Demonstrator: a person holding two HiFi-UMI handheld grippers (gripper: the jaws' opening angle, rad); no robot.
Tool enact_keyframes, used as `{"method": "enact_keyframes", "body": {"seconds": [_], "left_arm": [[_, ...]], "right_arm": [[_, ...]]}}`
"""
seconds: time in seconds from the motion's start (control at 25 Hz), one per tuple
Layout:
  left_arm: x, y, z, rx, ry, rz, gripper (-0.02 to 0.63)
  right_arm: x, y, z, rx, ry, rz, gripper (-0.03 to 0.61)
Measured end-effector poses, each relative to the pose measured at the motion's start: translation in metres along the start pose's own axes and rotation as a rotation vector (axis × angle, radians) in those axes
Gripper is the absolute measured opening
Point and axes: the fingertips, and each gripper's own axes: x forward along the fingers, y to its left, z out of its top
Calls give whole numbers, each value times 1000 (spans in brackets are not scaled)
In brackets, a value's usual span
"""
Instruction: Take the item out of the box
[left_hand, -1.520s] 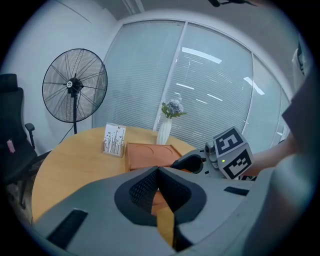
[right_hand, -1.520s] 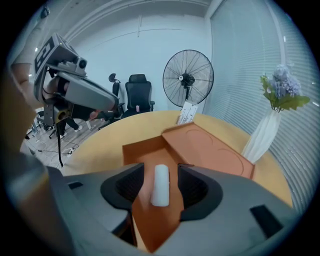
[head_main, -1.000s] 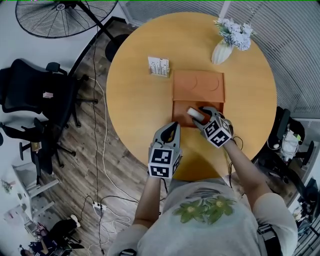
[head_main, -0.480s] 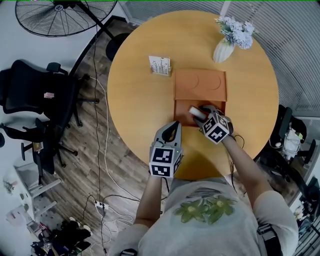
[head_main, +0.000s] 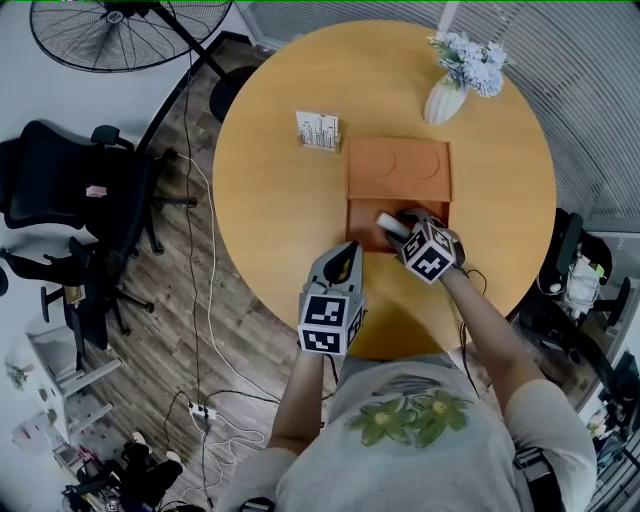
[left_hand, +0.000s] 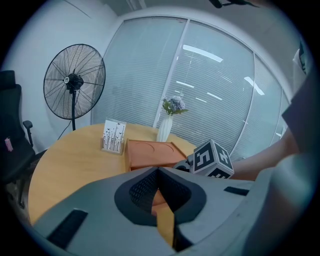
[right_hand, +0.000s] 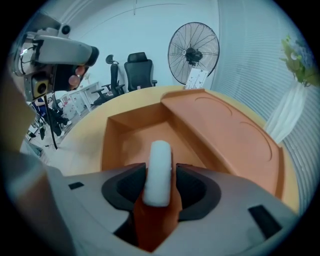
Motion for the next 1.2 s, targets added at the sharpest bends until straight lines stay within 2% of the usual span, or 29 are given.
{"method": "enact_keyframes", "body": {"seconds": [0.52,1.2], "left_arm": [[-1,-5,-3,3,0,4,-5],[-7,-3,4,19,-8,10,-5]], "right_arm": [[-1,2,-6,-25,19,-6,156],[-10,1,5,-36,7,-19,153]]}}
